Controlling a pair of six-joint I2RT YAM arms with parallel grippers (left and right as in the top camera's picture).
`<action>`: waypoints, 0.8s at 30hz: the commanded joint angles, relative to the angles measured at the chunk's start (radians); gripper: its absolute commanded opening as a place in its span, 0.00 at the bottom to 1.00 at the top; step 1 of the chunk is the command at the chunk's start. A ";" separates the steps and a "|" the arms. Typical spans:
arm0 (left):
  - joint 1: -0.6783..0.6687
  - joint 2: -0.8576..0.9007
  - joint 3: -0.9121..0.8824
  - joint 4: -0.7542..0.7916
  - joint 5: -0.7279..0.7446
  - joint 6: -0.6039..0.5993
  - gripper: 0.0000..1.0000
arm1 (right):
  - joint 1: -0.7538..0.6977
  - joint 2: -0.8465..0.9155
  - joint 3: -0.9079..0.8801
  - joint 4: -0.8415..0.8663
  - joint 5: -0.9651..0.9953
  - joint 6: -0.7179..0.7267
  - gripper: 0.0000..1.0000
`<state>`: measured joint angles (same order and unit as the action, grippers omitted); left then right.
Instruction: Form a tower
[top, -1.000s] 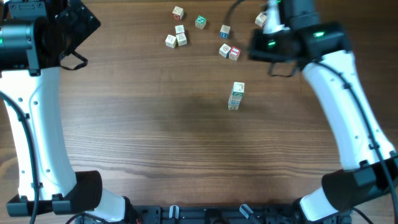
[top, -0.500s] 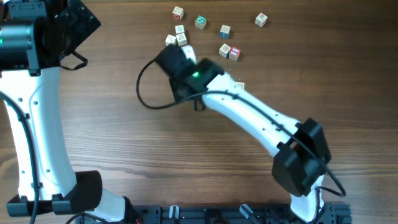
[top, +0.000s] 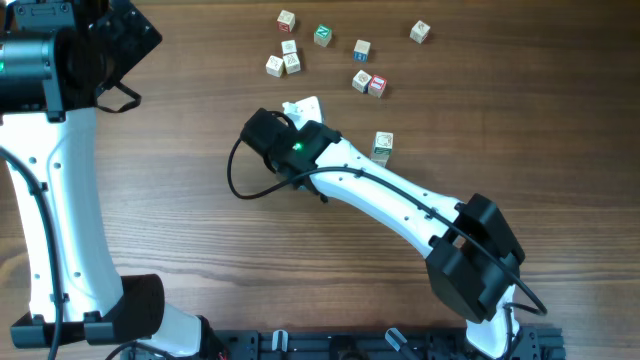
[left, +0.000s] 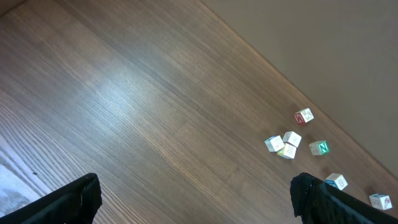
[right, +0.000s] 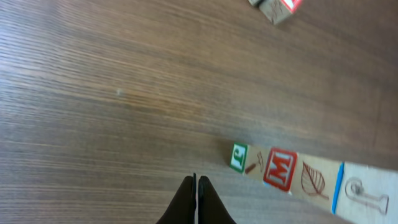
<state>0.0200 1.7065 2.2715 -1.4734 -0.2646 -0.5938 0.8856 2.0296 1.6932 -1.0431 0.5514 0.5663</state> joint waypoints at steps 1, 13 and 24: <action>0.005 -0.018 0.010 0.002 -0.016 -0.014 1.00 | -0.002 0.016 -0.005 -0.034 0.024 0.092 0.05; 0.005 -0.018 0.010 0.002 -0.016 -0.014 1.00 | -0.095 0.071 -0.007 -0.100 -0.067 0.115 0.04; 0.005 -0.018 0.010 0.002 -0.016 -0.014 1.00 | -0.096 0.101 -0.007 -0.126 -0.051 0.117 0.05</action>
<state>0.0200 1.7065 2.2715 -1.4738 -0.2646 -0.5938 0.7864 2.1029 1.6924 -1.1637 0.4904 0.6621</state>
